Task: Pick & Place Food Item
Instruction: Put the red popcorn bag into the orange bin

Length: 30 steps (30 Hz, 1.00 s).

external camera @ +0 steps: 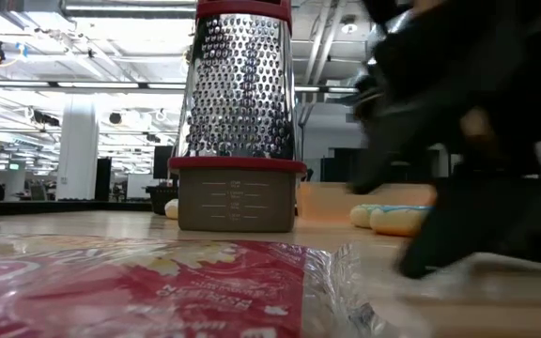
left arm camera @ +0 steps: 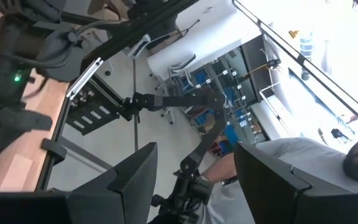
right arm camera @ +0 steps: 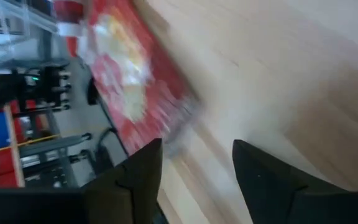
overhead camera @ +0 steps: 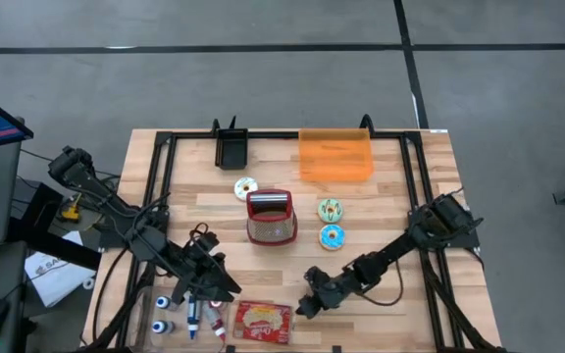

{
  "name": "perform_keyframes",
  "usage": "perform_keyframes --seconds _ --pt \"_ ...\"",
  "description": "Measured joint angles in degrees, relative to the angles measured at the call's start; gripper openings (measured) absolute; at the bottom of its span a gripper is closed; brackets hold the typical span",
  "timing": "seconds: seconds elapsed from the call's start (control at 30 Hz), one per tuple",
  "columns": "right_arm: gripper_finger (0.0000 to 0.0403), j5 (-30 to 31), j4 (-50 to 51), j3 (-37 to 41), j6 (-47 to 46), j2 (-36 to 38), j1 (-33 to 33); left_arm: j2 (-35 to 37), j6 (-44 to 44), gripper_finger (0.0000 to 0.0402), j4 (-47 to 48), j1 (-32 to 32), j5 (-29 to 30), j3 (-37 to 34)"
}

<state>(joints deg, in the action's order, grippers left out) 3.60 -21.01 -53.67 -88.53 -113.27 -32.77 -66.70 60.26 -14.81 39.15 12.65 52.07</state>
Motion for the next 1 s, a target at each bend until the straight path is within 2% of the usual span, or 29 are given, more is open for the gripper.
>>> perform_keyframes --seconds 0.27,0.53,0.67,0.9,1.0 --pt "0.0167 -2.9 0.4 -3.8 4.0 -3.0 2.6 0.0 0.0 0.0208 -0.8 0.0 0.6 0.0" --pt "0.0164 -7.1 0.6 -7.7 6.8 -5.8 4.6 0.0 0.0 0.0208 -0.8 0.0 0.9 0.0" --pt "0.0164 -7.9 4.3 -9.7 9.1 -6.3 4.6 0.0 0.0 0.0208 -0.8 0.0 0.9 0.0" --pt "0.0162 -9.6 6.6 -10.3 9.7 -6.7 4.4 0.0 0.0 0.0208 -0.7 0.0 0.9 0.0" --pt "0.0146 -9.6 7.1 -10.3 9.7 -6.8 4.3 0.0 0.0 0.0208 -0.7 0.0 0.9 0.0"
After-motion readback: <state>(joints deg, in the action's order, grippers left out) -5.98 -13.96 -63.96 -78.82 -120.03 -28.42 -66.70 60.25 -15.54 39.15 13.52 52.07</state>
